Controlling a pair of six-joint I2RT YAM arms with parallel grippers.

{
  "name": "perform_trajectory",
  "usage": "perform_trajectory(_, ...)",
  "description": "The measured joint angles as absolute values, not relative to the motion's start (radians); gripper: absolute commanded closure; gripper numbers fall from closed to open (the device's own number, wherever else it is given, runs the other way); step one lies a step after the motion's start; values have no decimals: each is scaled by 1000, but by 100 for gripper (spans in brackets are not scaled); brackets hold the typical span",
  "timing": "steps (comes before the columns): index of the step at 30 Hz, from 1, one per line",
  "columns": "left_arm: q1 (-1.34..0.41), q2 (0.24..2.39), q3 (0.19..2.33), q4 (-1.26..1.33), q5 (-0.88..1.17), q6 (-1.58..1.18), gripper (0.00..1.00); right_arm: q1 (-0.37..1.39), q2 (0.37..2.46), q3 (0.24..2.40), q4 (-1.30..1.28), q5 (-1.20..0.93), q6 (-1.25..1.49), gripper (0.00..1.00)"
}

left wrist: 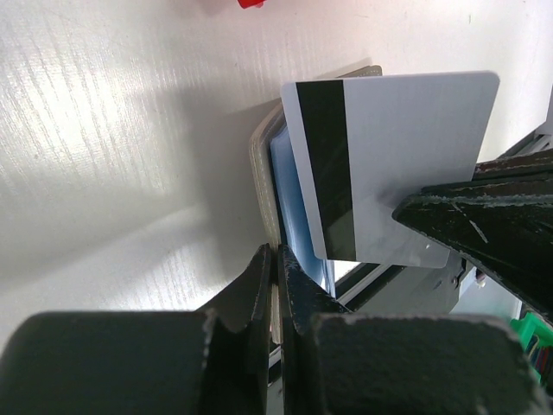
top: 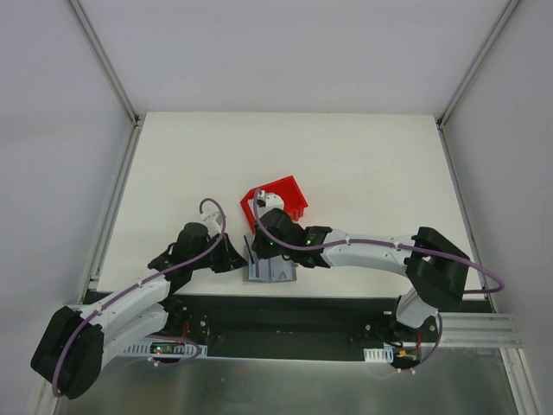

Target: Put the credit cards into the card holder

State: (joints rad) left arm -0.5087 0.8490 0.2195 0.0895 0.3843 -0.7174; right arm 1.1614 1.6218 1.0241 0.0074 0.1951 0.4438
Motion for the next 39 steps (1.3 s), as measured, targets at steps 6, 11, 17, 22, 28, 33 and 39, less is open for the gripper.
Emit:
perform_trajectory(6,-509,851,220,90,384,-717,100,1161,1617,1023,-13,197,443,100)
perform_trajectory(11,-509,852,220,90,384,-717,100,1160,1616,1023,-15,190,440,100)
perform_trajectory(17,-509,852,220,89,384,-717,100,1160,1616,1023,-17,187,438,100)
perform_trajectory(22,-509,852,220,90,384,-717,100,1156,1613,1023,-33,187,433,100)
perform_trajectory(28,-509,858,220,89,384,-717,100,1151,1609,1024,-41,167,418,100)
perform_trajectory(33,-509,860,220,90,384,-717,100,1150,1609,1024,-32,135,412,100)
perform_trajectory(39,-509,862,220,90,384,-717,100,1148,1609,1027,-5,115,410,100)
